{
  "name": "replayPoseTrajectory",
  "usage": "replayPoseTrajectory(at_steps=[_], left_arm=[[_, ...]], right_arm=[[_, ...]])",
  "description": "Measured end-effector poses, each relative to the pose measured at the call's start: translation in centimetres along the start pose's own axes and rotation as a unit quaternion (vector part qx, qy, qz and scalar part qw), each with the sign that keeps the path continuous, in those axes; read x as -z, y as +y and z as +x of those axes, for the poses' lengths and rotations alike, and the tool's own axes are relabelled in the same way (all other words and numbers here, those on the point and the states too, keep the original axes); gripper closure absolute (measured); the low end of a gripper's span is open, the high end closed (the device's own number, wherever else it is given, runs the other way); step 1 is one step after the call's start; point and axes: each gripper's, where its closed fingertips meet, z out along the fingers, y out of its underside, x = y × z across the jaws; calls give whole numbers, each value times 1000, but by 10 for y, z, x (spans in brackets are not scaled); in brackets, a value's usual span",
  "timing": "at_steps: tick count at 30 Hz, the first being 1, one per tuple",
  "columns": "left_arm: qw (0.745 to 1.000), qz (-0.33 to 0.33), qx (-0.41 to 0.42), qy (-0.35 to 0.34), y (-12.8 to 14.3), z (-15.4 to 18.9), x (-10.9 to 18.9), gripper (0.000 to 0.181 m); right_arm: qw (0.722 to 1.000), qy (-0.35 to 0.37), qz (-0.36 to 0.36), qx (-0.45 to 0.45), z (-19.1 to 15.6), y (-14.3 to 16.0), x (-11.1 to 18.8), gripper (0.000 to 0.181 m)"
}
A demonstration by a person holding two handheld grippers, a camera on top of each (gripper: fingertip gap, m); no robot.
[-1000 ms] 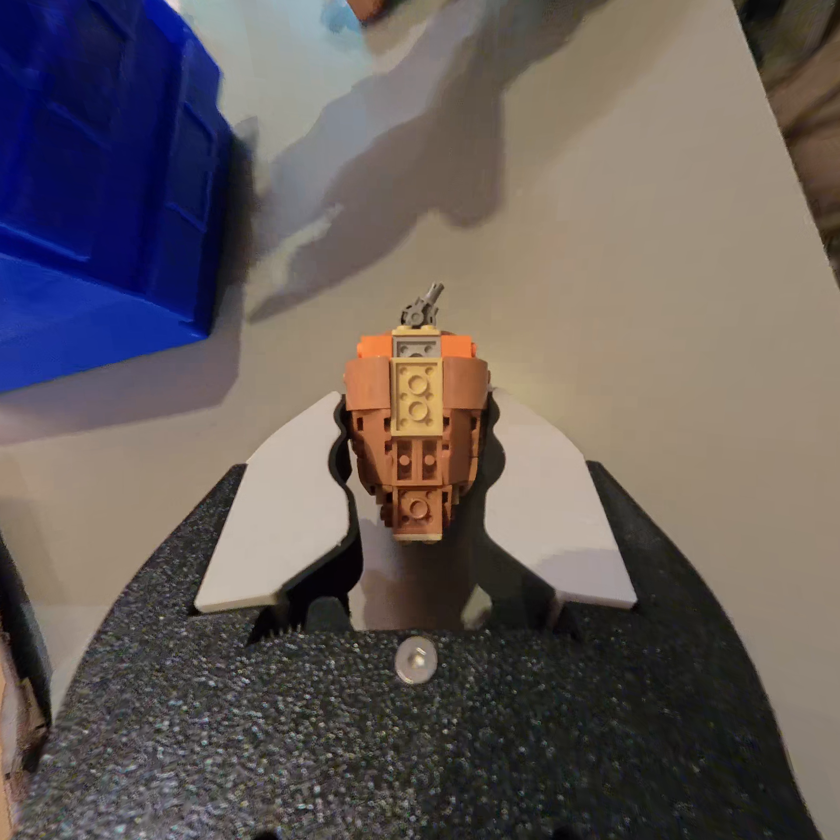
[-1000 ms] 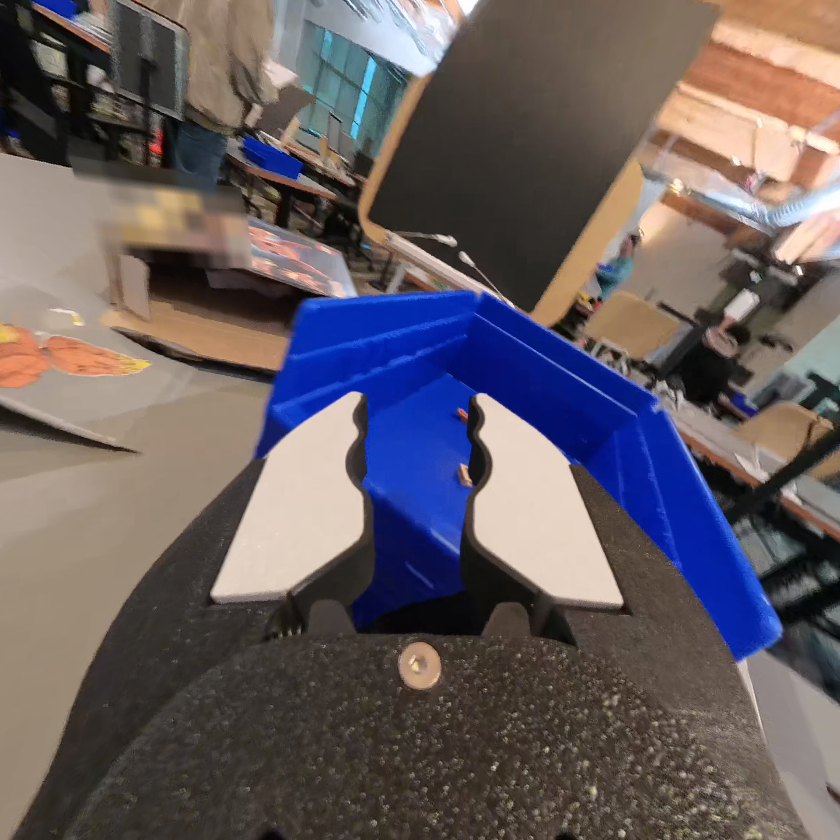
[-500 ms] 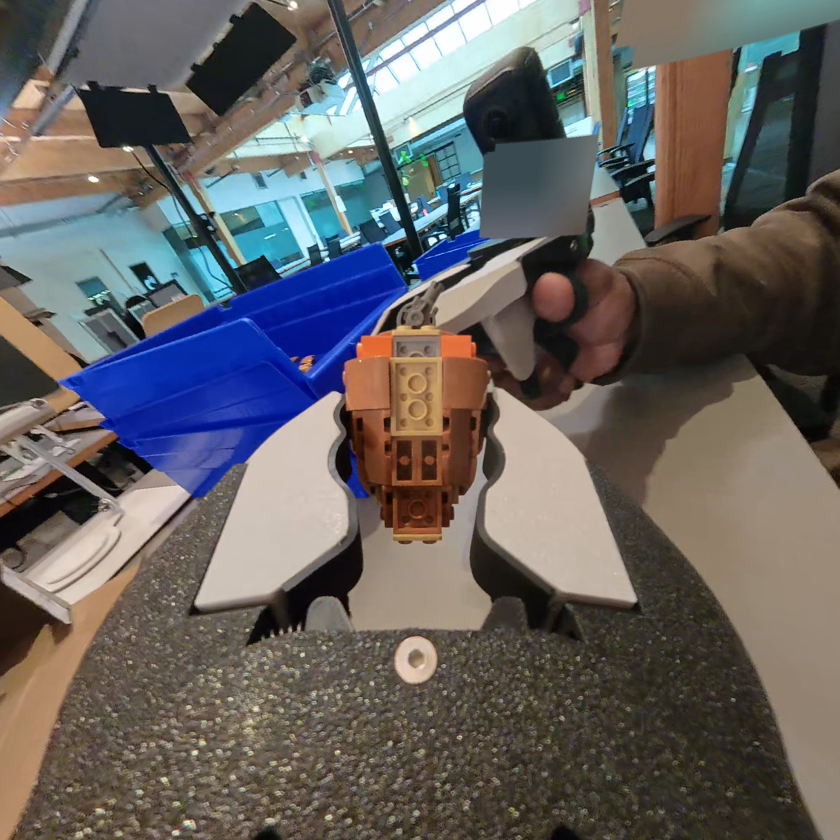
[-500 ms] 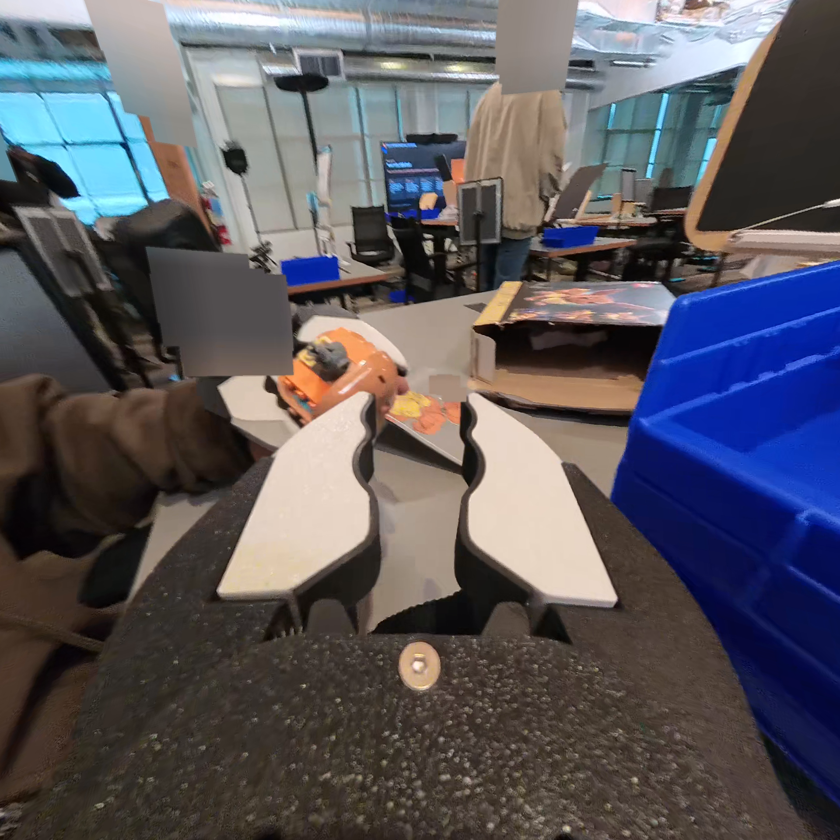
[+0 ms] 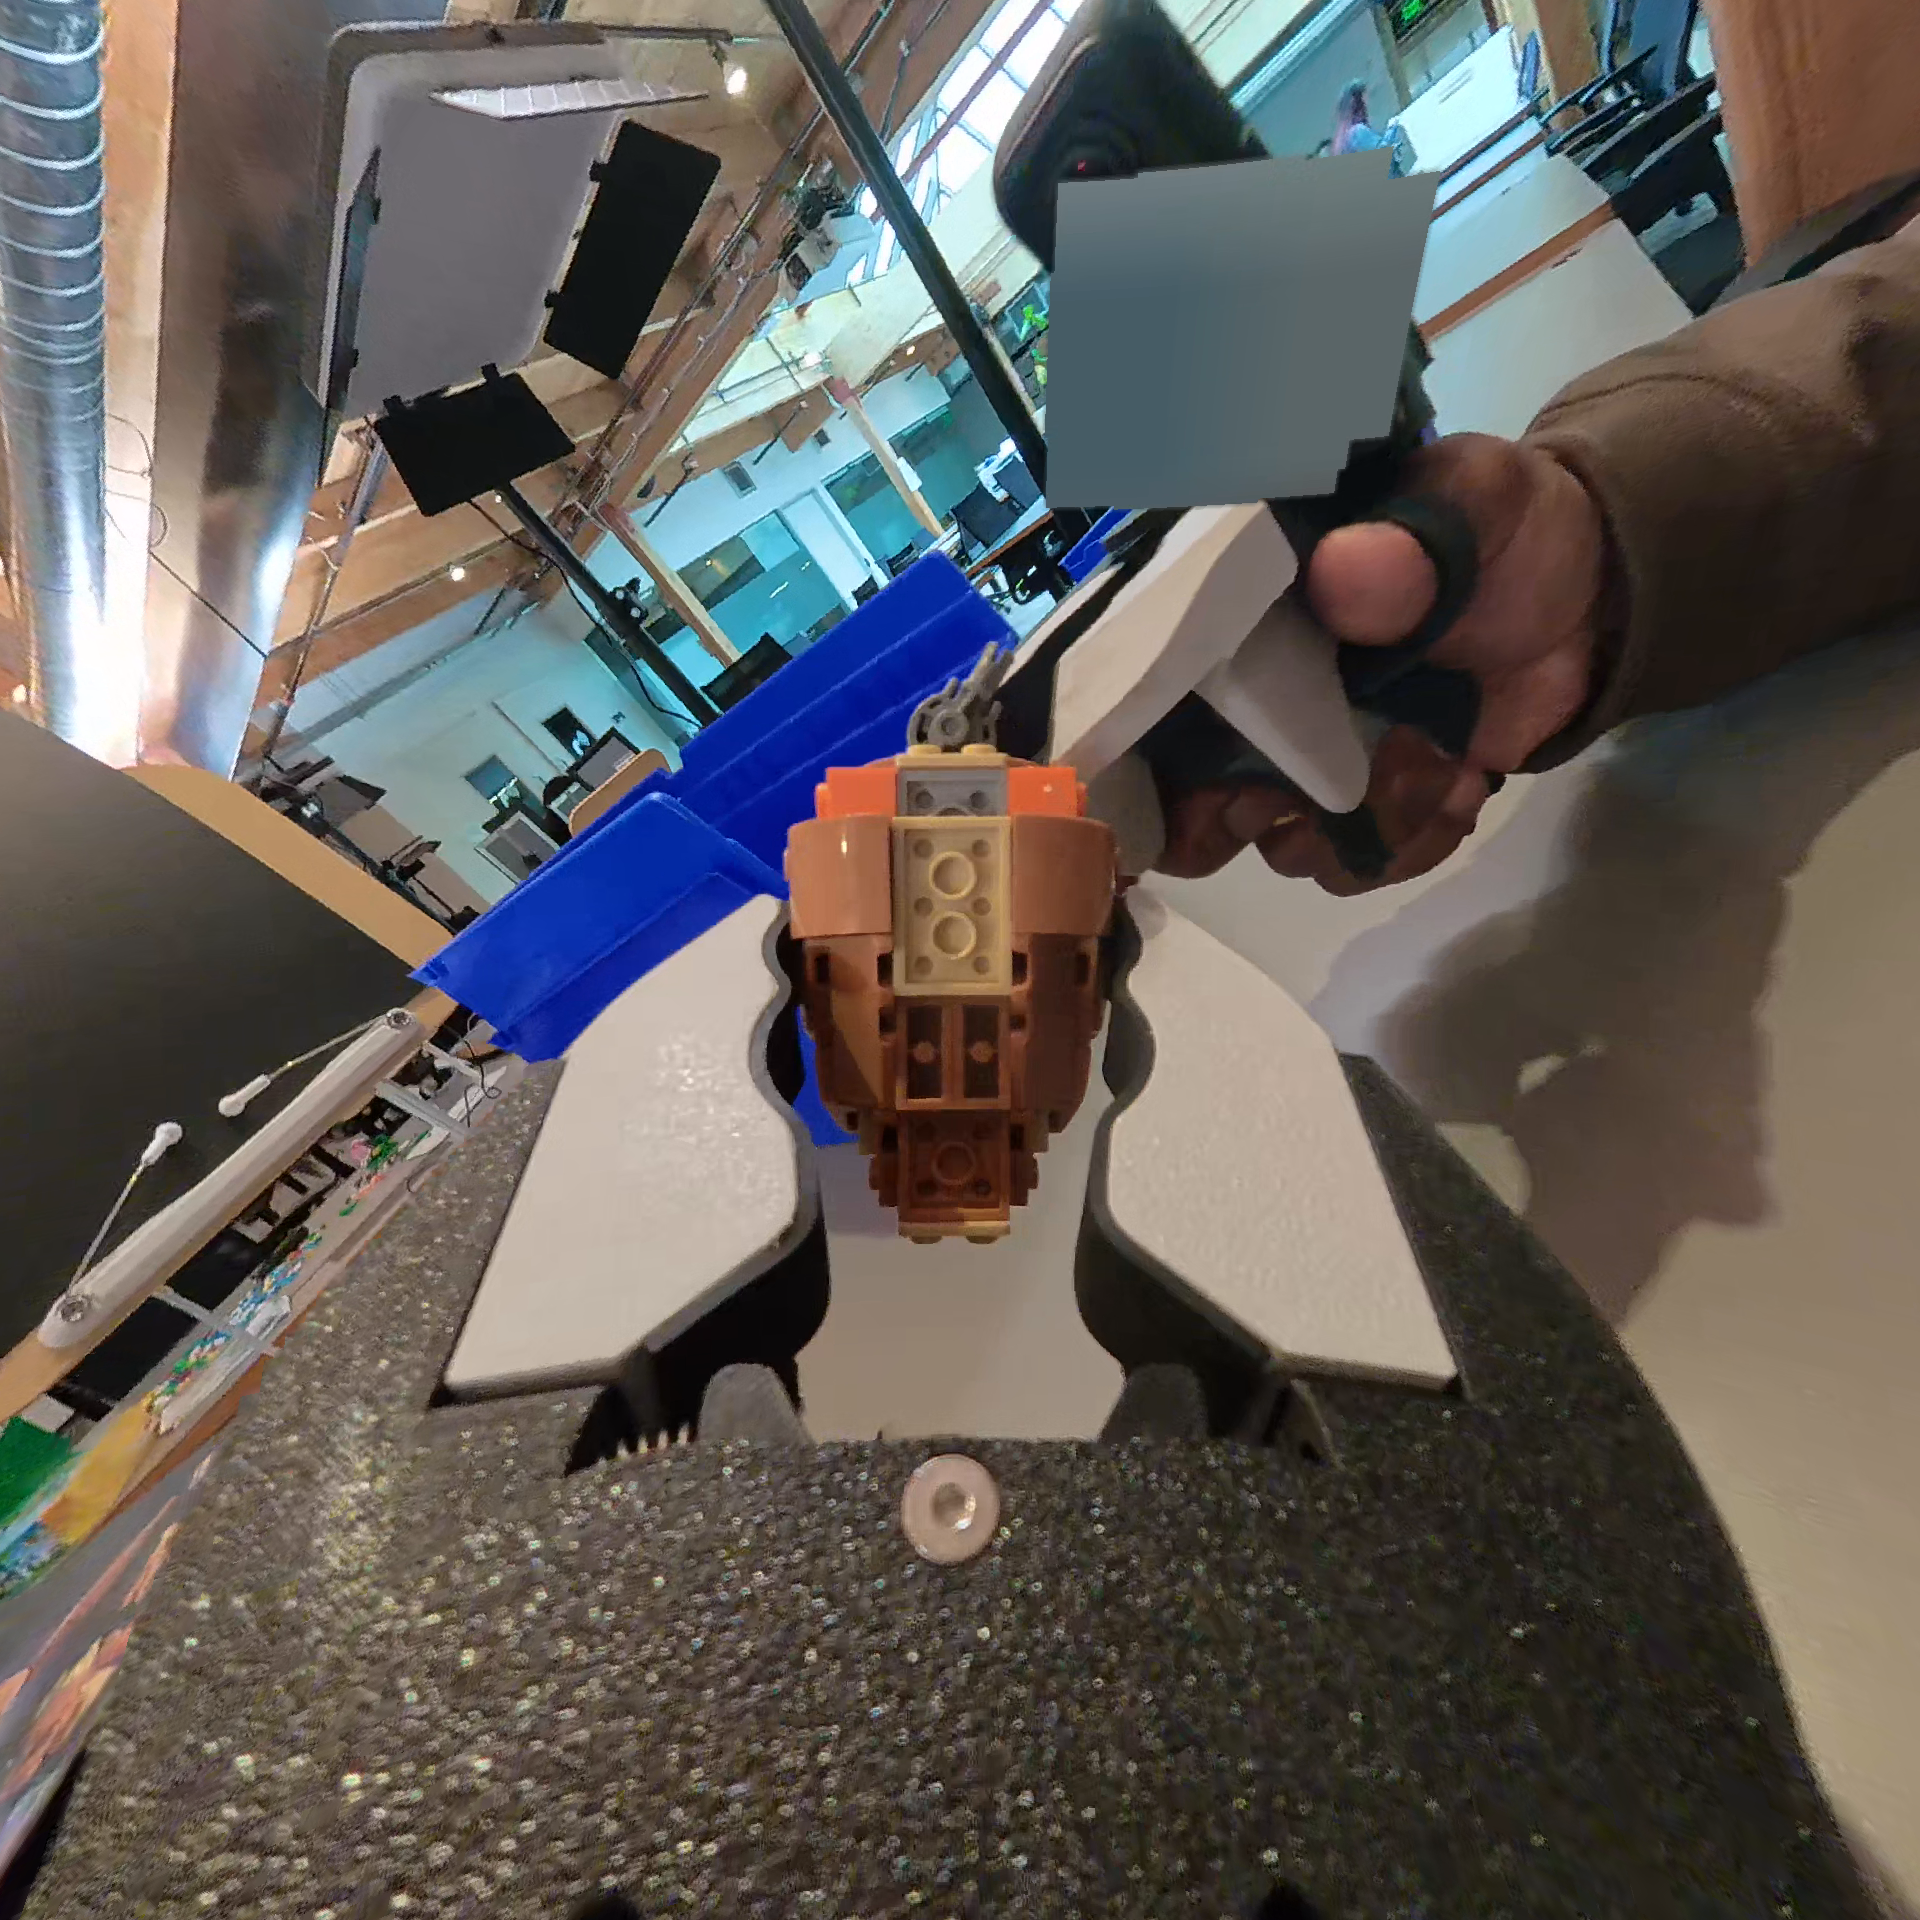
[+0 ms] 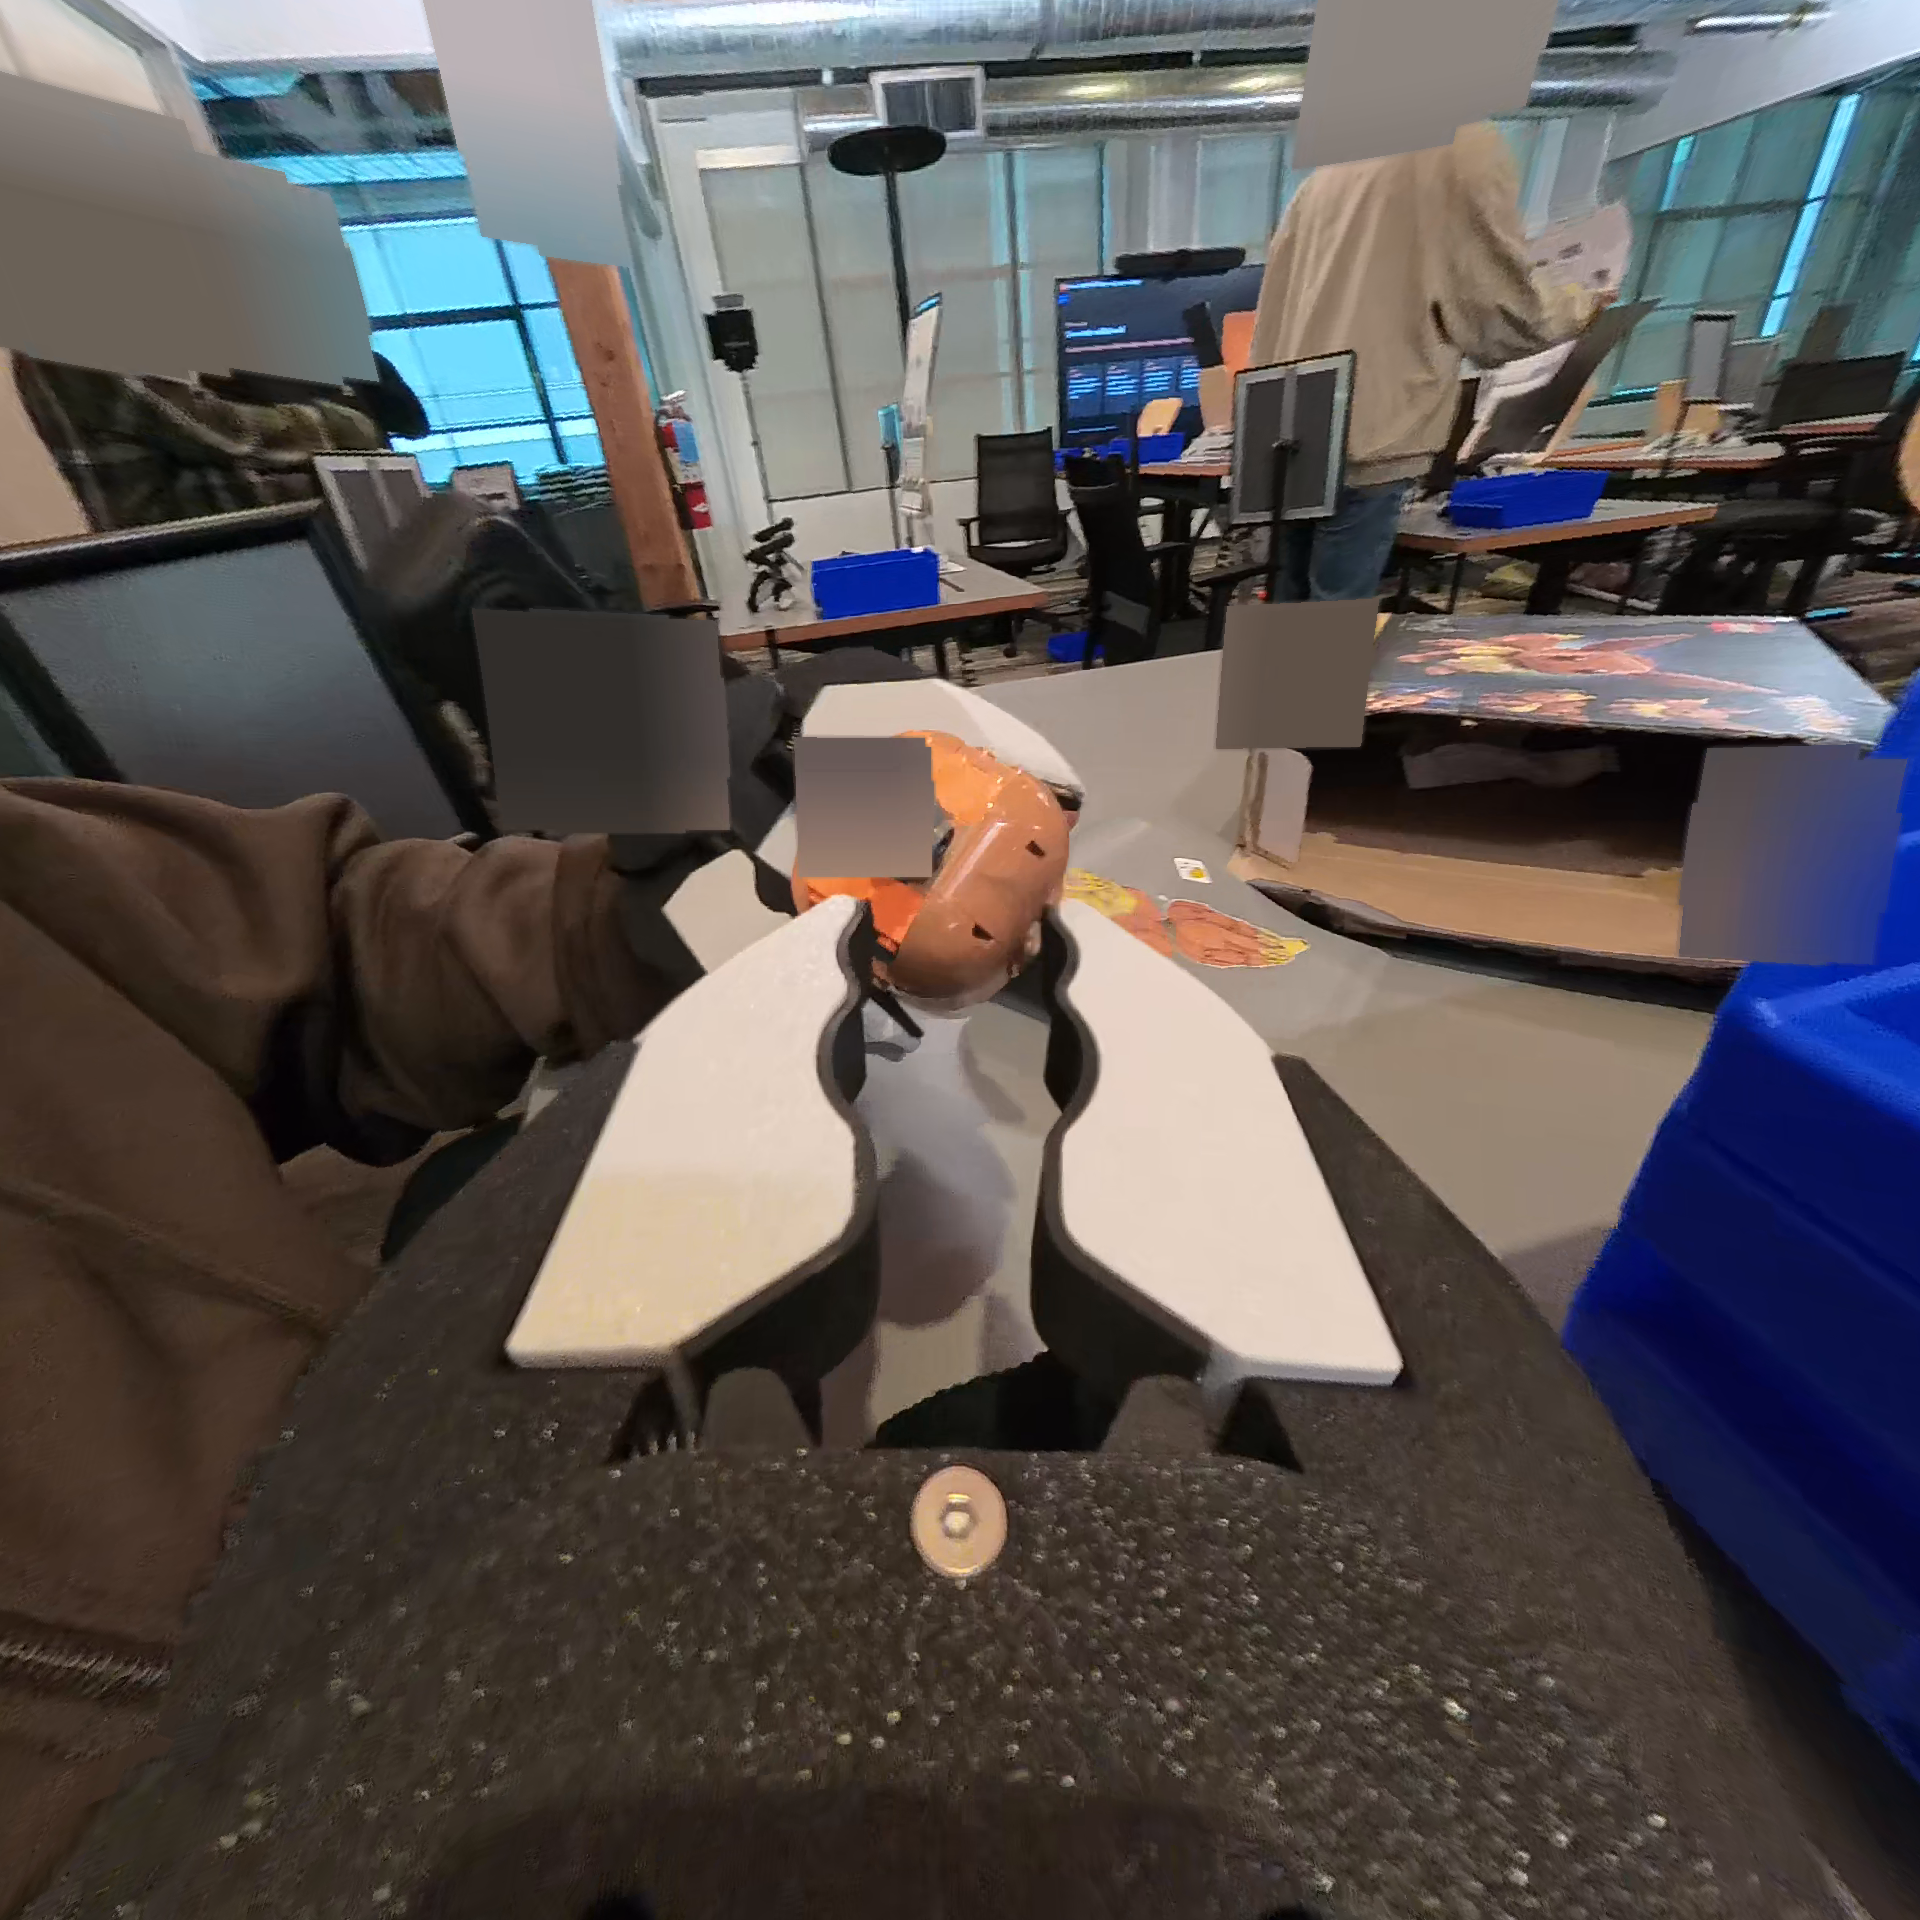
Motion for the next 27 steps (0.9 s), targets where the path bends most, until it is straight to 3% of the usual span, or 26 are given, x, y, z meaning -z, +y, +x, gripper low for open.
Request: replayPoseTrajectory(at_steps=[7,17,19,20,24,27], left_arm=[[999,28,-15,33,-9,9,5,125],[997,15,22,70,-5,16,6,125],[993,20,67,98,-7,20,7,125],[990,29,90,107,-9,20,7,125],[988,25,120,91,-3,13,3,125],[993,18,95,61,0,8,1,125]], right_arm=[[998,-60,-13,4,-12,4,4,157],[993,-55,-48,94,-12,16,7,161],[991,-53,-40,113,-12,14,10,181],[990,-56,-35,122,-14,11,10,181],[991,-23,-55,118,-5,13,8,181],[995,-10,-61,78,2,16,7,177]])
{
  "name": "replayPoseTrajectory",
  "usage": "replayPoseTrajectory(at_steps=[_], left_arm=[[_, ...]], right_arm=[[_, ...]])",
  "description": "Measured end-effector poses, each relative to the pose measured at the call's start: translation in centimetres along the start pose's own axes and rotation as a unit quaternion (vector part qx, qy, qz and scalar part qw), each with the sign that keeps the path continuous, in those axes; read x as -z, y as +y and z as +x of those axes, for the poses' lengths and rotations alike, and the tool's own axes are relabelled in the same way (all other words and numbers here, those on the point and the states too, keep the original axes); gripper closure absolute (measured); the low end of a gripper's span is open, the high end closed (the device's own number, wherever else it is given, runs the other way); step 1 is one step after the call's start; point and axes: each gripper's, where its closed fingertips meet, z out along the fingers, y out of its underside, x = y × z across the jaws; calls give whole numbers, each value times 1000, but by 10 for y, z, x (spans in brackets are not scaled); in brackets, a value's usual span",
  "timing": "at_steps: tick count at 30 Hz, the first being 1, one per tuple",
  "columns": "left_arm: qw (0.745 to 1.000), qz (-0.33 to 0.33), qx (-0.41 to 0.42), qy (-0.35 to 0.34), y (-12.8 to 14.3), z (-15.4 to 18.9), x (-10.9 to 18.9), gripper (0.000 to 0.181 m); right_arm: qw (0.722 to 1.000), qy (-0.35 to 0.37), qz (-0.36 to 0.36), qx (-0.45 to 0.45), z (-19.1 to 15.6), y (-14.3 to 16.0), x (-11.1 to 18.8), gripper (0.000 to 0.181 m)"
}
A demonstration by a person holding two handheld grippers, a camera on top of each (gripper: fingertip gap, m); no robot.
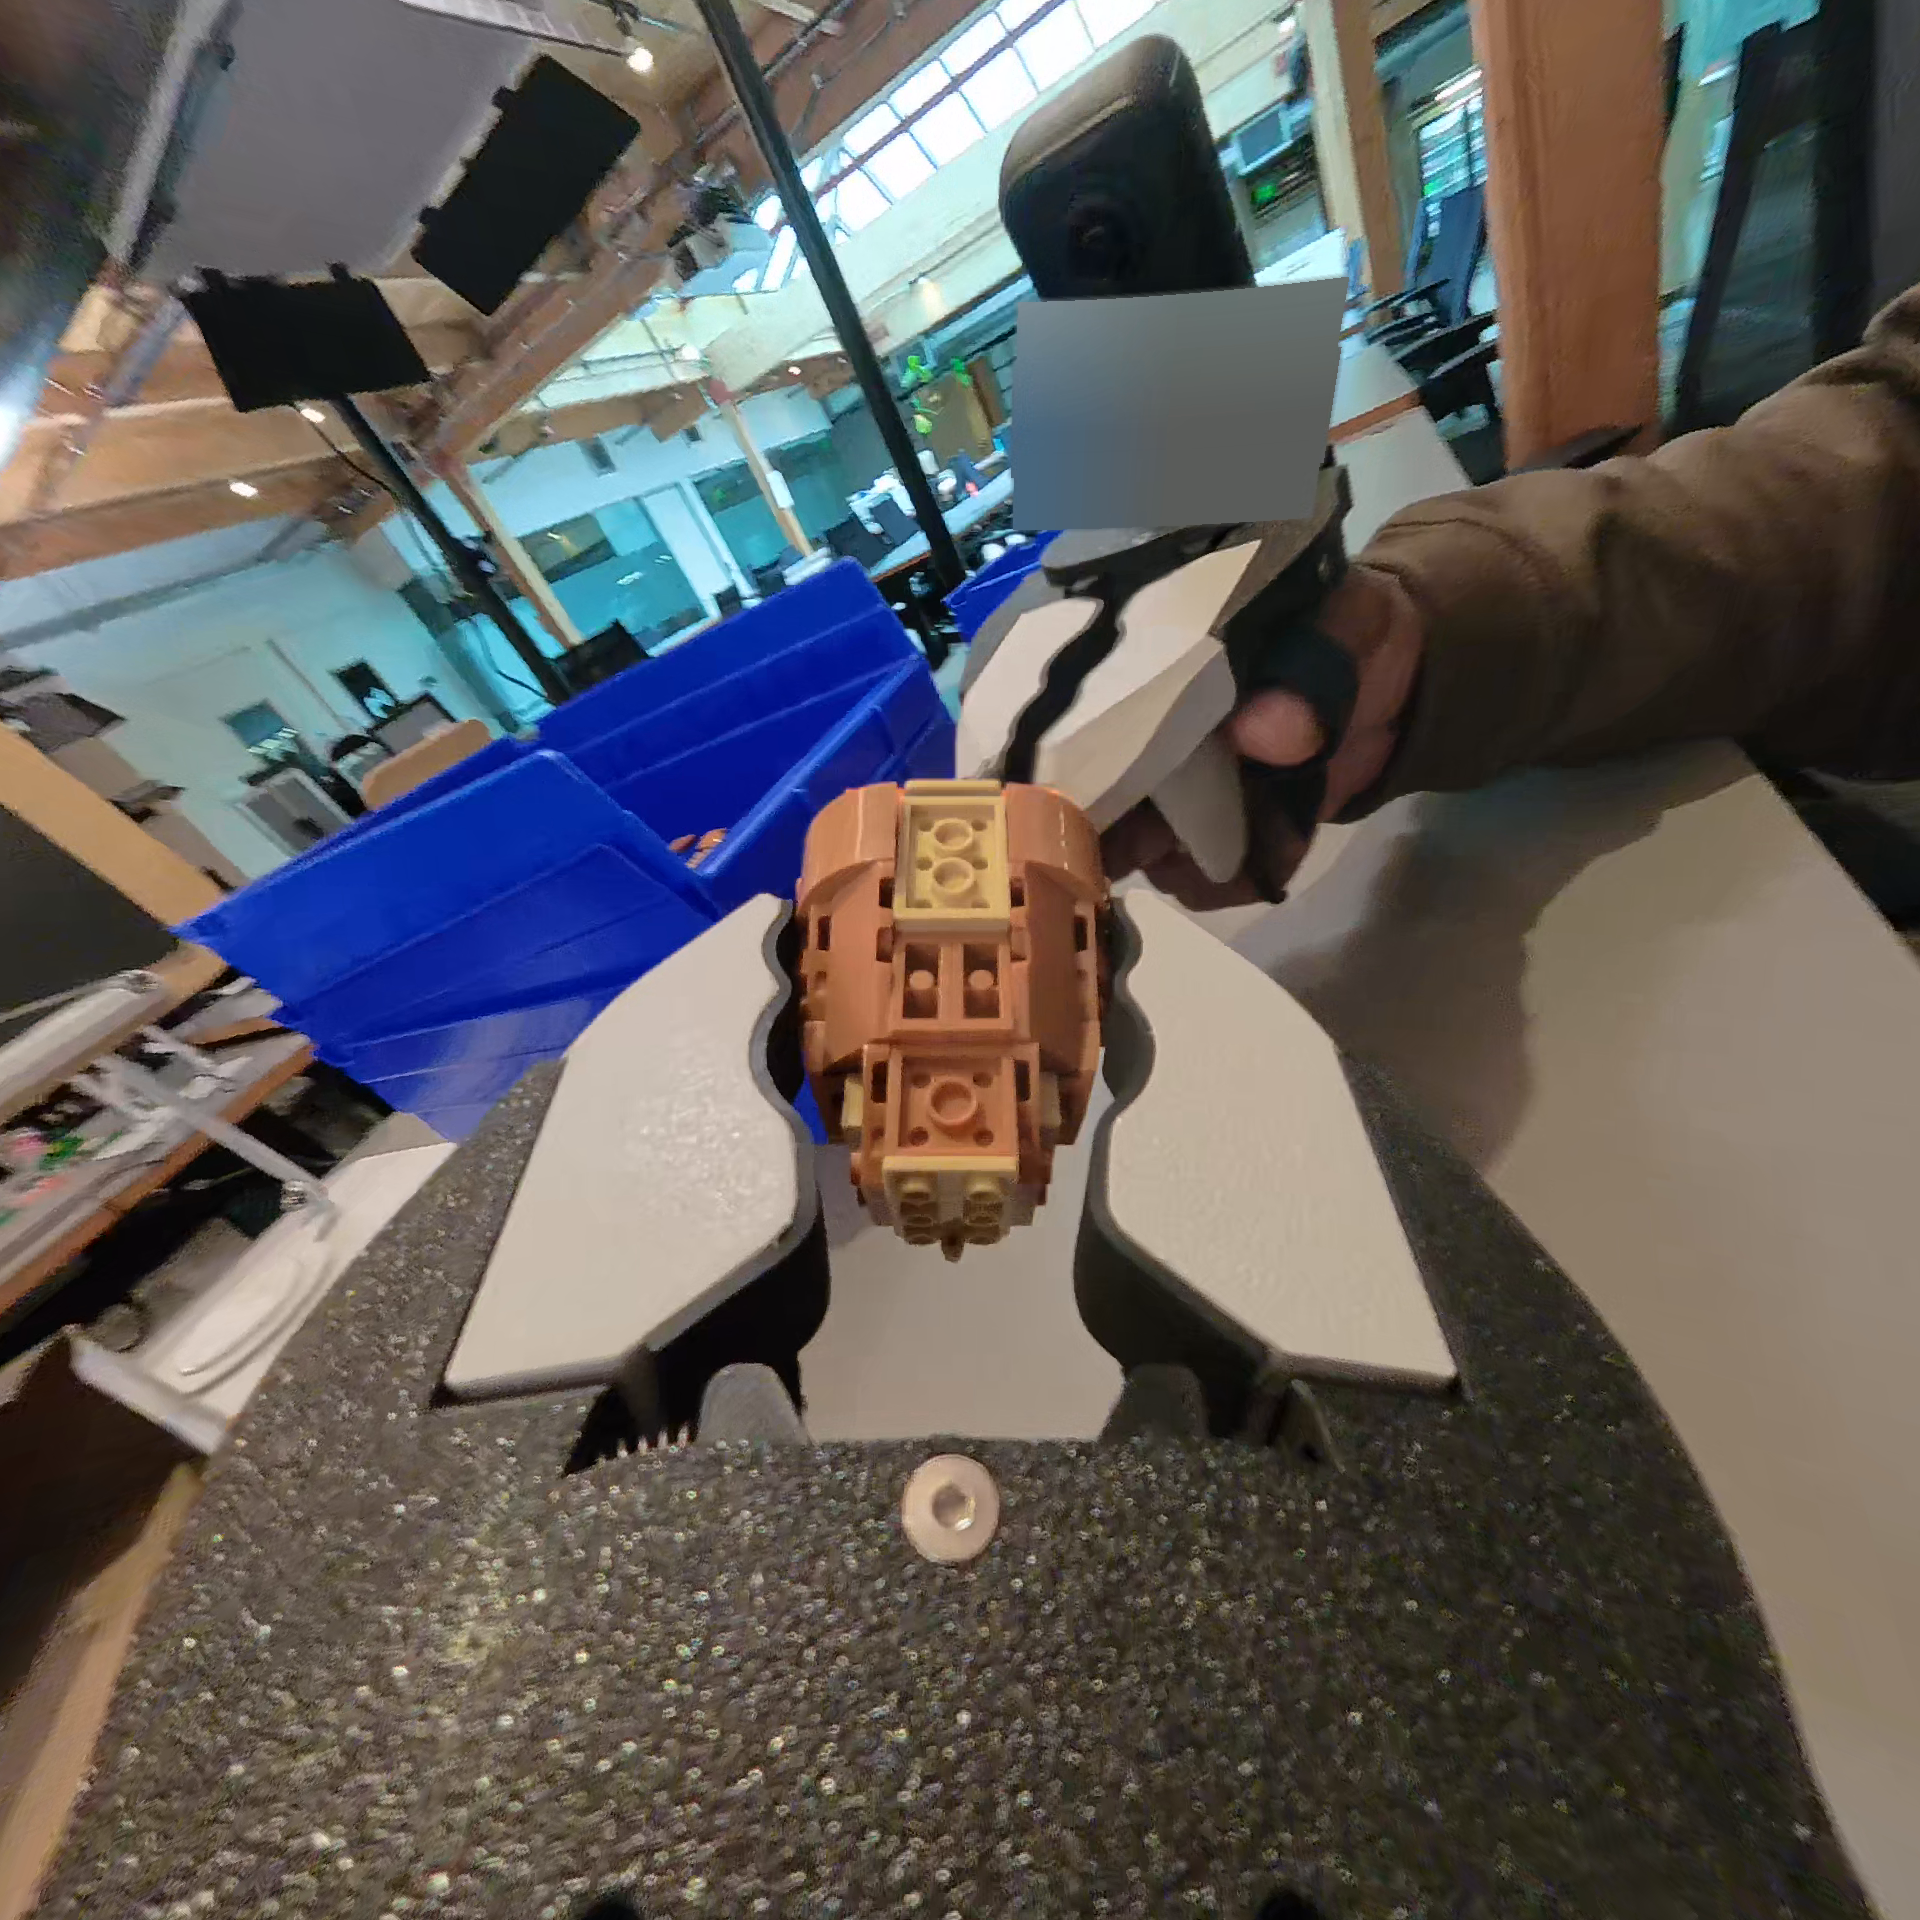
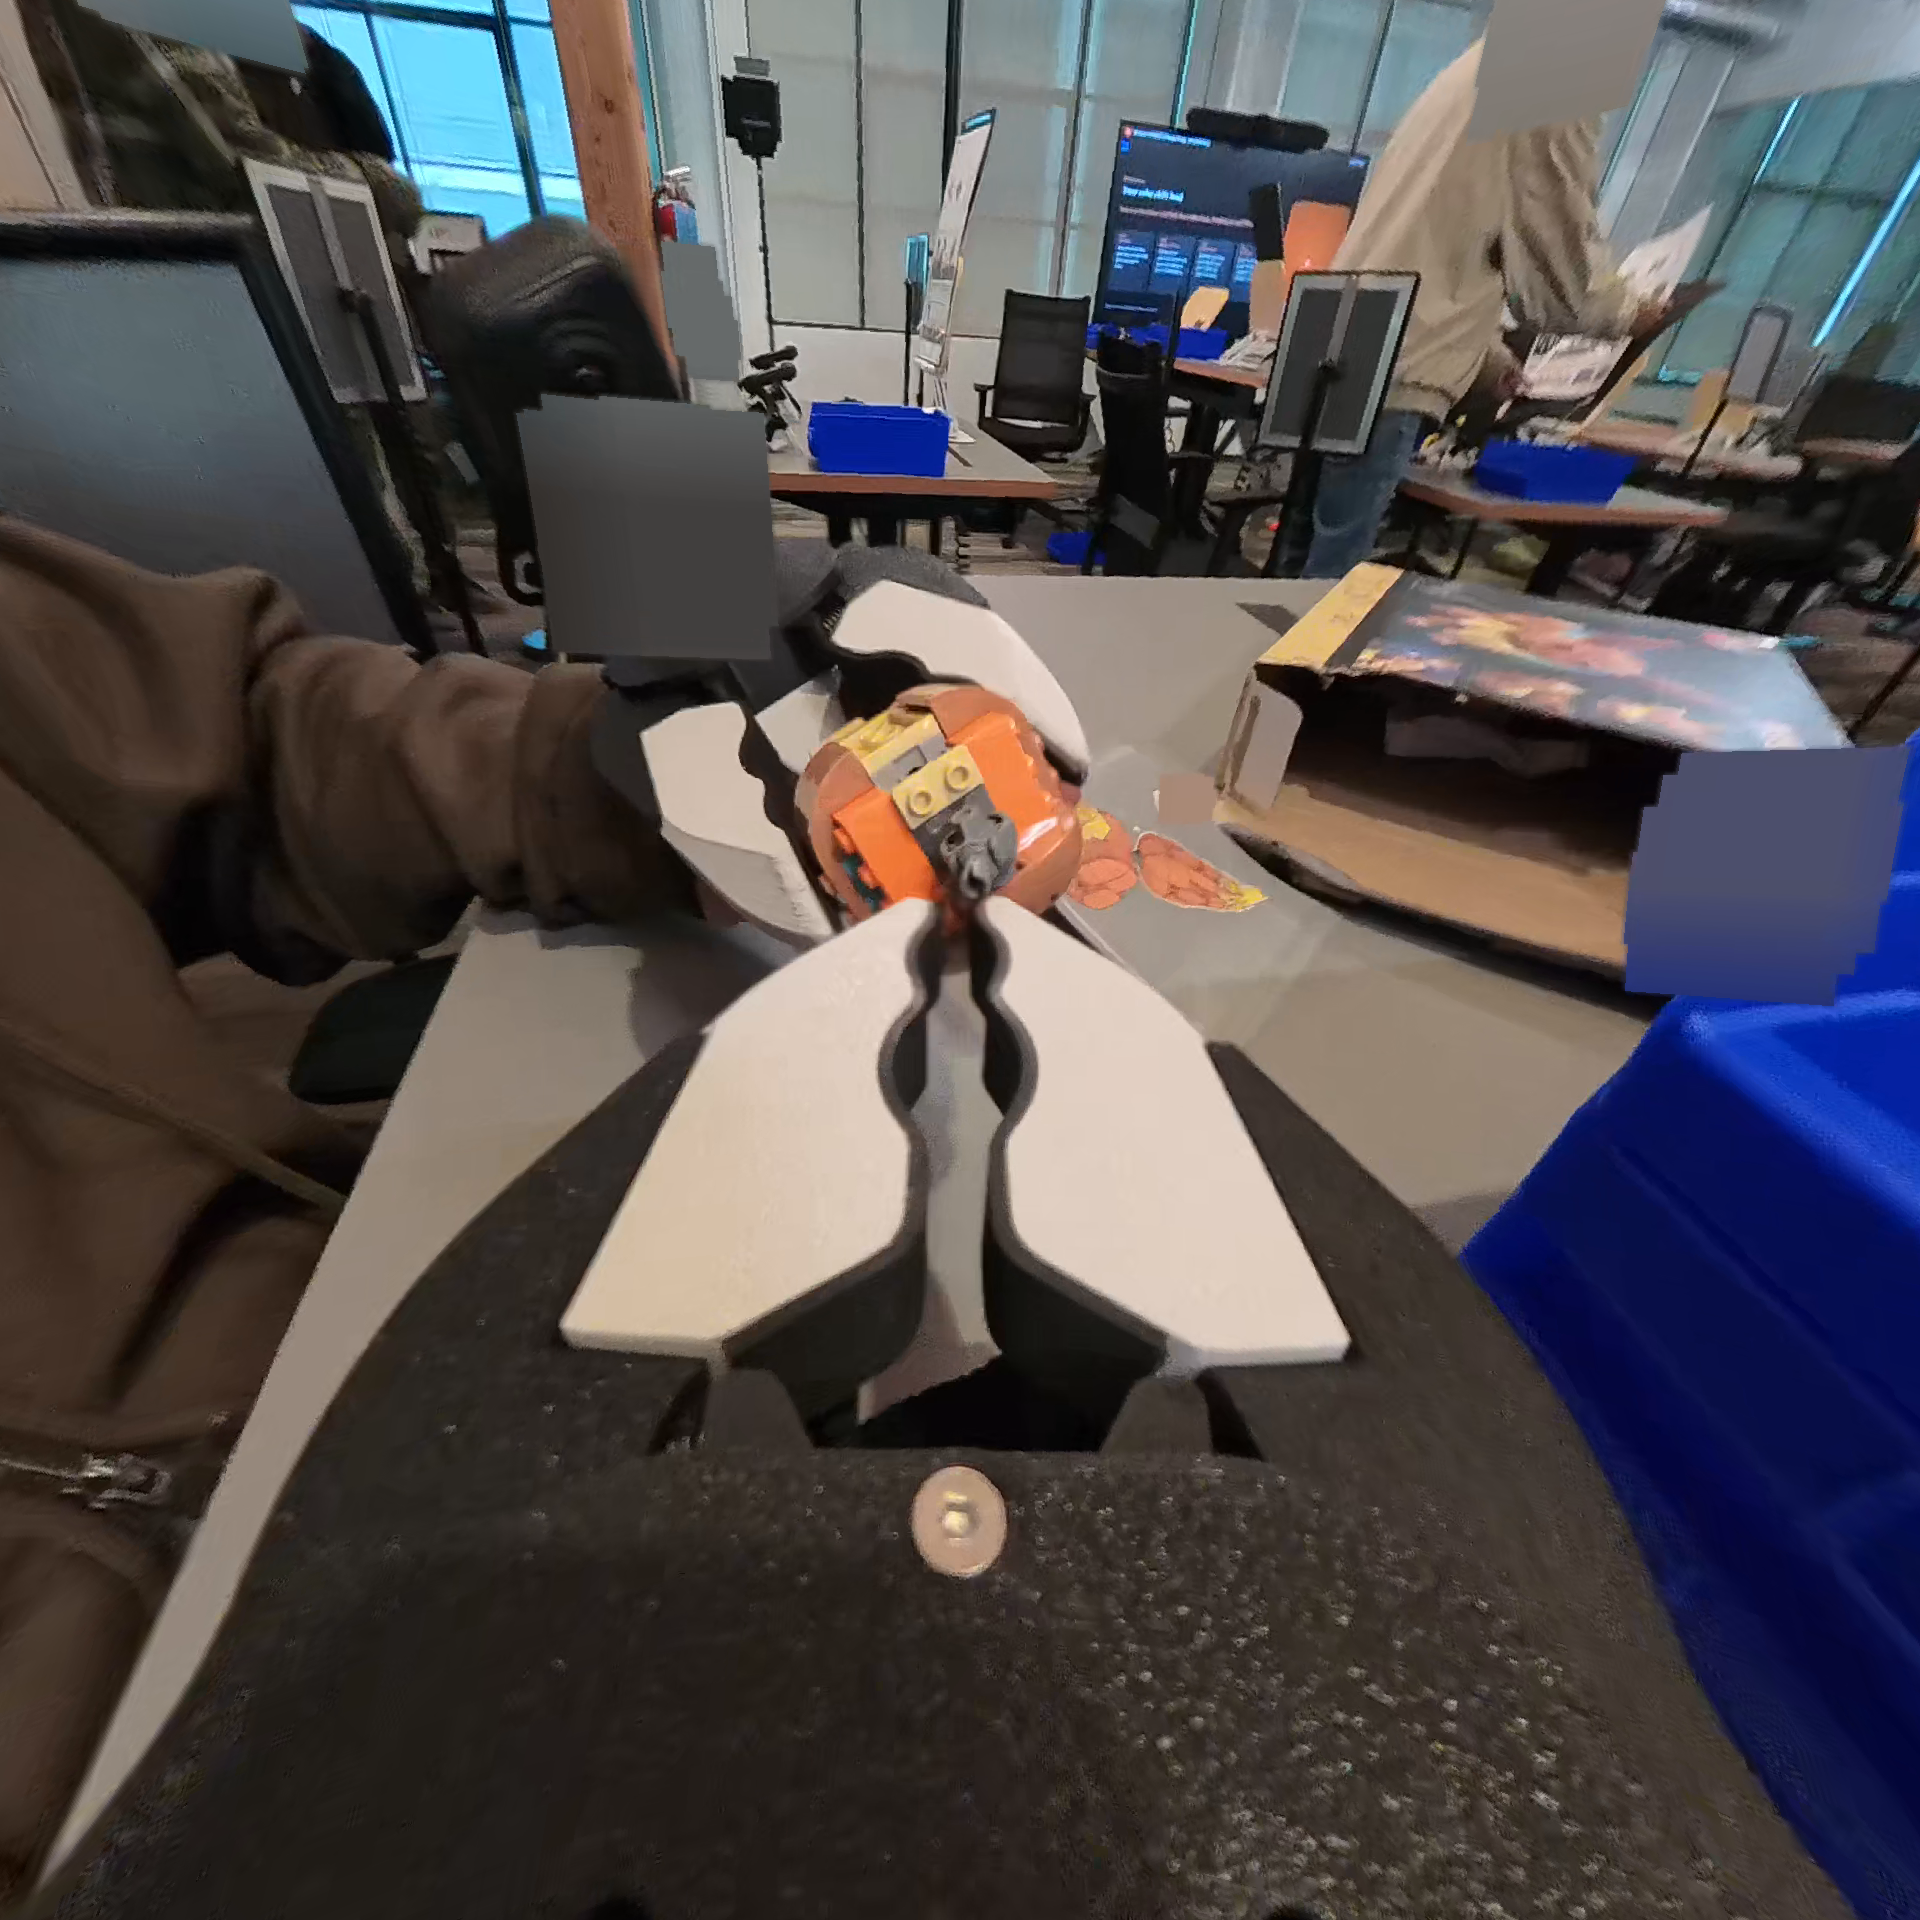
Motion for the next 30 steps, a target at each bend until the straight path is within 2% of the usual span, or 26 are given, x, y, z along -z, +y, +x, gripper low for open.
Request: replayPoseTrajectory(at_steps=[4,8,18,25,30], left_arm=[[998,31,-26,-37,-12,-9,6,125],[997,50,-43,-36,-18,-6,8,125],[993,68,-88,-32,-25,0,11,125],[993,70,-93,-16,-23,7,8,125],[997,27,-57,-33,-3,-2,3,125]], right_arm=[[997,-30,5,-67,-5,2,-4,162],[993,-57,13,-100,-13,2,-11,153],[978,-122,71,-154,-23,-13,-4,153],[978,-119,62,-159,-21,-10,-5,155],[988,-53,14,-145,1,11,-5,158]])
